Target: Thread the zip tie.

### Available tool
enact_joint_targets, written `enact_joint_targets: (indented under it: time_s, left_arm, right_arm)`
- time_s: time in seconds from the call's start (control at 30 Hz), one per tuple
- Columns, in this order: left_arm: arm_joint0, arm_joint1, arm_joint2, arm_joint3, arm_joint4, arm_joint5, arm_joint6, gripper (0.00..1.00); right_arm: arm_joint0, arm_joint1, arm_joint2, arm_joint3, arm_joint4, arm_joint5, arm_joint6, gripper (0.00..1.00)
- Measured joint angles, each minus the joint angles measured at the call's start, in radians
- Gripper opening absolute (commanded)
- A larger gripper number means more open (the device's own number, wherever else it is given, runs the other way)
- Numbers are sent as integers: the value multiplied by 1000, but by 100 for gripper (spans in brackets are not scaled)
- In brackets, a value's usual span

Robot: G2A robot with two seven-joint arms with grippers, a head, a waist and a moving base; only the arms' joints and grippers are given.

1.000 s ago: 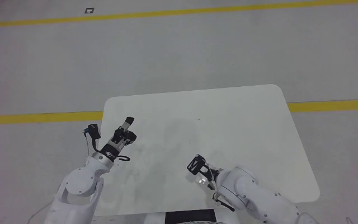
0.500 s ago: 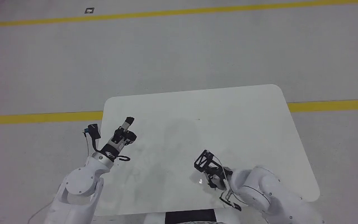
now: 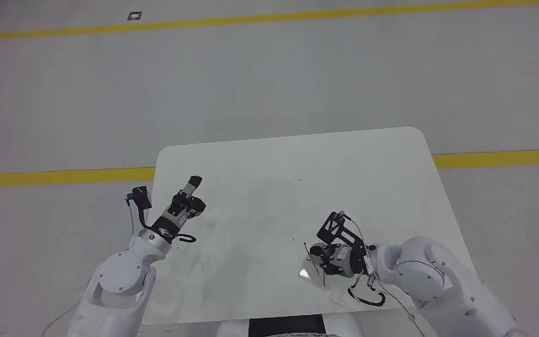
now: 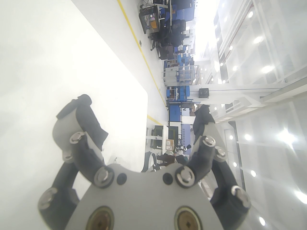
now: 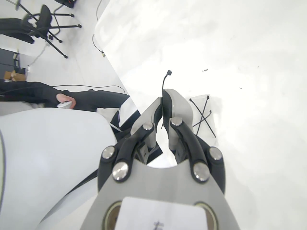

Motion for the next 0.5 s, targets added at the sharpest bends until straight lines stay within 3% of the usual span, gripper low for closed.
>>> enact_joint_targets:
  time_s: [0.2,0.4,0.5]
  left_arm:
    - [0,0,0,0,0,0,0,100]
    - [0,0,0,0,0,0,0,100]
    - [0,0,0,0,0,0,0,100]
  right_arm:
    - [88,41,-26,61,223,0,1,0]
    - [146,69,-61,110,358,0,-11,0]
    - [150,71,-62,116,368,0,-8,0]
